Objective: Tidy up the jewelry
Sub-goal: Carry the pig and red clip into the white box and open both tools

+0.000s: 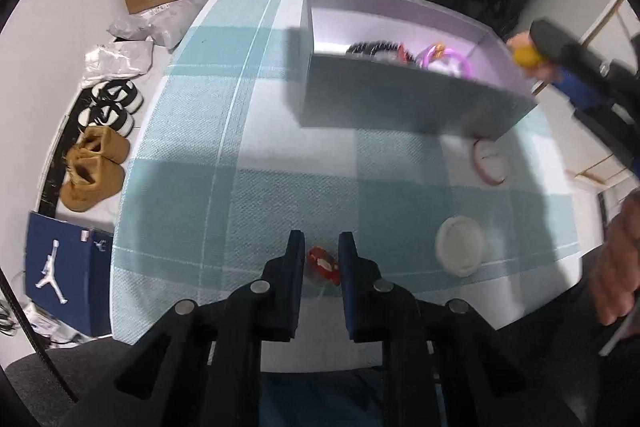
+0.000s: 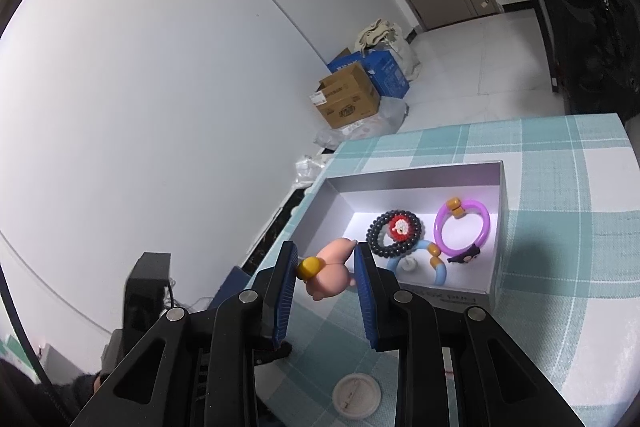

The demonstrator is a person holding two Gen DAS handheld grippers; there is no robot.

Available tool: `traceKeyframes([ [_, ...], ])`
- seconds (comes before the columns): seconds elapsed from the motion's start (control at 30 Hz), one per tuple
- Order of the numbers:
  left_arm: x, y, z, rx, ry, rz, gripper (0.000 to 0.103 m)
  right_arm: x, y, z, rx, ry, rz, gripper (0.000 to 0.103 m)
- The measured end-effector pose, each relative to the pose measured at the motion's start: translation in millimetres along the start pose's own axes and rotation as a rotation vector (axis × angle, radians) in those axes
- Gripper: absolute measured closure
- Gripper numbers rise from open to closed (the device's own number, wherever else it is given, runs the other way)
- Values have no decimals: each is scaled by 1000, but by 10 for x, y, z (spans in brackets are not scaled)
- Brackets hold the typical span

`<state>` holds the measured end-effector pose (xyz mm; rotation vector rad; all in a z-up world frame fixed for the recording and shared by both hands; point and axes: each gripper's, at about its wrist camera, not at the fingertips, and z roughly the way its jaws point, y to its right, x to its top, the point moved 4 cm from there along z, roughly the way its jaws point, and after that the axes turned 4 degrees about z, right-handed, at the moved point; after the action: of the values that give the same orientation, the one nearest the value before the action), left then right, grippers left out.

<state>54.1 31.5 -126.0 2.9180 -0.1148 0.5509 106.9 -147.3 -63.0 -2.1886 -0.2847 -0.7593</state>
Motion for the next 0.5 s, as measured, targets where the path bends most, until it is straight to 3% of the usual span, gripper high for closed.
traceKeyframes([
  [0.23, 201, 103, -199, -108, 95, -17, 91, 51, 19, 7, 8, 7, 3, 75],
  [0.5, 545, 244, -340, -166, 186, 0, 91, 133, 76, 39, 13, 13, 20, 75],
])
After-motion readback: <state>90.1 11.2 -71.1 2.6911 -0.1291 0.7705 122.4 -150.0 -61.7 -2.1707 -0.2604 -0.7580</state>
